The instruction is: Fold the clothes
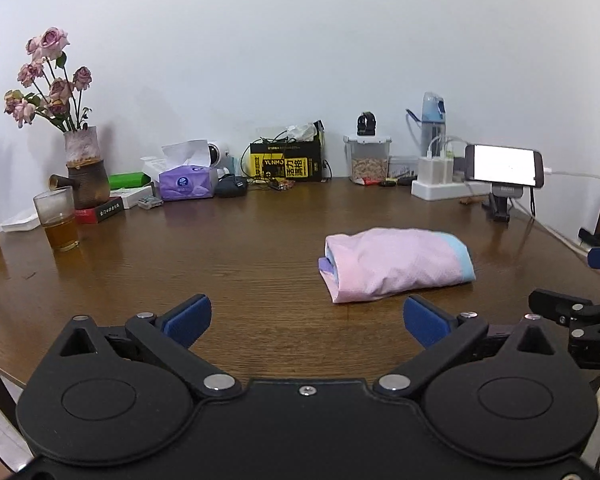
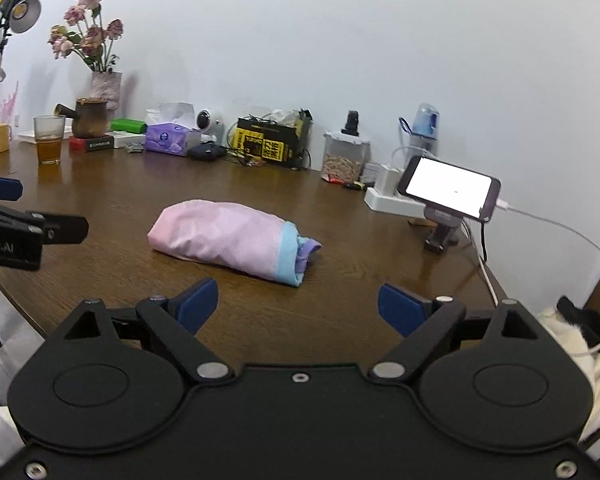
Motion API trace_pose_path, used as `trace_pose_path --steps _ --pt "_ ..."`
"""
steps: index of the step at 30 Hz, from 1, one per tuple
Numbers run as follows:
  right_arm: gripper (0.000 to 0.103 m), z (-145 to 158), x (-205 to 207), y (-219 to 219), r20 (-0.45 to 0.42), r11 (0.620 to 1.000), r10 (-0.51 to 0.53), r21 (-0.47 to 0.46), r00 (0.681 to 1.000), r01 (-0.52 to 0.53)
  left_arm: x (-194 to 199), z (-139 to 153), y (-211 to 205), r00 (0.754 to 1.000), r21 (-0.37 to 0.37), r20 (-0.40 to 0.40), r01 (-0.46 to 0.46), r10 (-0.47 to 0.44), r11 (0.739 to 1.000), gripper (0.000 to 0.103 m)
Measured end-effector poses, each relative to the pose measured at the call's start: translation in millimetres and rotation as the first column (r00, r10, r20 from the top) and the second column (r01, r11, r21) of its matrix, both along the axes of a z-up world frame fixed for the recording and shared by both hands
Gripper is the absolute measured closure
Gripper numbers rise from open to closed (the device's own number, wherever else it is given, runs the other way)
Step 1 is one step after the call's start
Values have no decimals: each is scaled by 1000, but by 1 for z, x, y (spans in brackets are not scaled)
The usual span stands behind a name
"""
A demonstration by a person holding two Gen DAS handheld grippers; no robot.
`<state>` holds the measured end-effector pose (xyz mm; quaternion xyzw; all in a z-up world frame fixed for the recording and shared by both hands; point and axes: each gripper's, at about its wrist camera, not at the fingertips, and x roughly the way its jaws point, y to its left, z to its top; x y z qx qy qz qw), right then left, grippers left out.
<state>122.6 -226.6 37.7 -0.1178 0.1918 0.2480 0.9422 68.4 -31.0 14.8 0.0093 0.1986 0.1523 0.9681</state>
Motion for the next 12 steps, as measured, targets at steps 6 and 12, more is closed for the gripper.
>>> trace_pose_path --steps 6,12 --pt "11 -6 -2 0 -15 1000 0 -7 1000 0 -2 -2 -4 1000 -4 -12 13 -13 1000 0" --pt "11 -8 -2 4 -14 1000 6 -16 1000 -6 -1 -5 -7 998 -6 -41 40 -40 999 0"
